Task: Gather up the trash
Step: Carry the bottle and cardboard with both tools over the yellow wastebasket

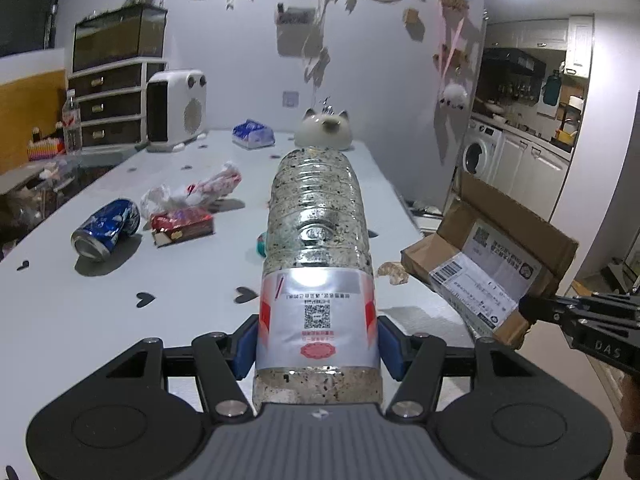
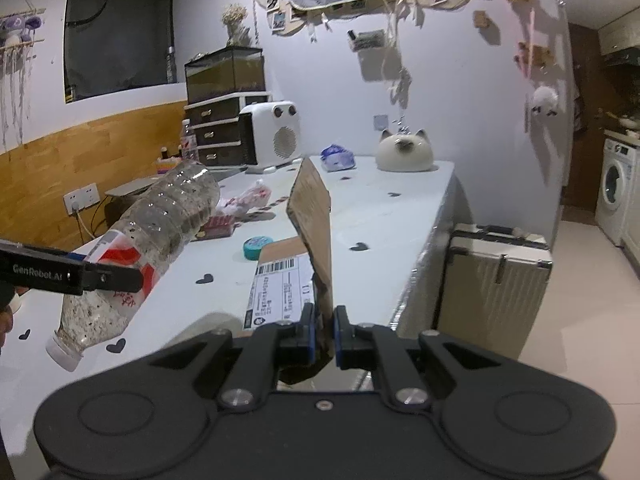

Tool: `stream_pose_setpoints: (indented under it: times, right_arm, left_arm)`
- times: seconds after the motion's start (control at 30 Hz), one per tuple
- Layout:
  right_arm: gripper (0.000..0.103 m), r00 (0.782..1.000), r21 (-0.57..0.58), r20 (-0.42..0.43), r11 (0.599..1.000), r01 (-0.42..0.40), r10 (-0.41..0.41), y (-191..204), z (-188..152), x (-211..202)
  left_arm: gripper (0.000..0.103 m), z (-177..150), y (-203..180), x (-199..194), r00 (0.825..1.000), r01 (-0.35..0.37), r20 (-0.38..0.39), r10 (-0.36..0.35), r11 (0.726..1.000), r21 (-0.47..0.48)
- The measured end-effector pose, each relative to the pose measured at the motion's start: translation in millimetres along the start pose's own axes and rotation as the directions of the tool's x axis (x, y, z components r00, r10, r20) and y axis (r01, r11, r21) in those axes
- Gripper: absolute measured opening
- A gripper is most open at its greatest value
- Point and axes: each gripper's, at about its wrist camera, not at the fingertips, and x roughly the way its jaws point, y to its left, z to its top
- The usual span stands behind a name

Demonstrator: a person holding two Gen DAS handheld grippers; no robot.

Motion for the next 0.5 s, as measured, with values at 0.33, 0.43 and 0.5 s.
stream_pose_setpoints:
  times: [0.33,0.43,0.5]
  right_arm:
    - [0.009,0.994,0.03,0.065,0.996,0.088,-0.09,-37,-5,-65]
    - [0.009,0.989,0.042,0.076,0.992,0.121,-0.123,-53,-9,-83]
    - [0.009,0.986,0.049,0.079,0.989,0.142,-0.145,-63,-12,-93]
  left_arm:
    - [0.061,-9,-68,-17,0.995,0.028,0.099,-0.031,0.999,0.035]
    - [0.061,-12,-94,-16,0.993,0.052,0.105,-0.057,0.997,0.055]
    - [0.061,-15,-112,-14,0.991,0.069,0.108,-0.076,0.995,0.066]
